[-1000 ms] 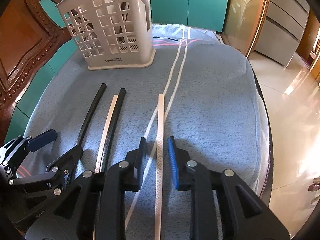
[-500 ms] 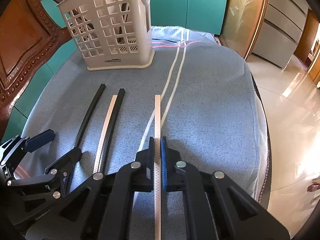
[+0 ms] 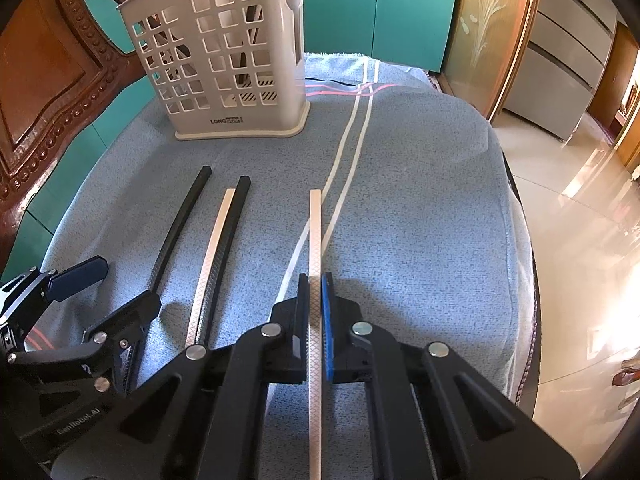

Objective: Organize utensils

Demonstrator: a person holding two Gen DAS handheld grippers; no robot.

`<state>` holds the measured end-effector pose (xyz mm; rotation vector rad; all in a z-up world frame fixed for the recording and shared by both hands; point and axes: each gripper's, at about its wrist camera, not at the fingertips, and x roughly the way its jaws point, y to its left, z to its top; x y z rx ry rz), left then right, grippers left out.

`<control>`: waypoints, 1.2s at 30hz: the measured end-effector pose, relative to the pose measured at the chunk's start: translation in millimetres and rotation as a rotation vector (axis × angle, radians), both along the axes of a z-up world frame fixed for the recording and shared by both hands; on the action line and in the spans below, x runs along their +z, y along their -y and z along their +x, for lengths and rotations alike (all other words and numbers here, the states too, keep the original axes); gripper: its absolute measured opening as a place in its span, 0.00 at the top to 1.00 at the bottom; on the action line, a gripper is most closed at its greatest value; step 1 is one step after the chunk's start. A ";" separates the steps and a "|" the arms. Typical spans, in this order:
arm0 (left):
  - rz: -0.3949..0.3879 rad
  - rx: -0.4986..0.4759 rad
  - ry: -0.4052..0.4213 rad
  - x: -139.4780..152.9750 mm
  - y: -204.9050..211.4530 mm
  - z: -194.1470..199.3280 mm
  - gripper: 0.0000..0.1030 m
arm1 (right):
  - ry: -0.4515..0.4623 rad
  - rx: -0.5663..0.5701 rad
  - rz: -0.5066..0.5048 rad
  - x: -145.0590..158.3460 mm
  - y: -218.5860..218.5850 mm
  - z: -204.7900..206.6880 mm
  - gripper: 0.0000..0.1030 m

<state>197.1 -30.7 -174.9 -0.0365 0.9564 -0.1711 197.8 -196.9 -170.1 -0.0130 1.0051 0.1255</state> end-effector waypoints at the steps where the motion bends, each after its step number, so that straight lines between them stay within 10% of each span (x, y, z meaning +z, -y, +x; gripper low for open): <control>1: -0.011 -0.001 -0.003 0.3 -1.6 1.0 0.35 | 0.000 0.001 -0.001 0.1 -0.2 0.3 0.93; 12: -0.095 0.036 -0.024 2.1 -15.5 30.0 0.35 | -0.008 -0.021 -0.026 0.2 -0.4 11.3 0.87; 26: 0.093 0.028 -0.078 2.8 16.5 72.9 0.37 | -0.002 -0.026 -0.052 -1.0 -0.8 29.4 0.81; 32: 0.082 -0.024 -0.073 7.7 29.6 69.5 0.89 | -0.007 0.000 -0.004 -0.8 1.4 28.7 0.94; 36: 0.032 -0.021 -0.072 10.6 29.7 66.3 0.93 | 0.035 0.010 0.027 11.5 3.2 21.7 0.94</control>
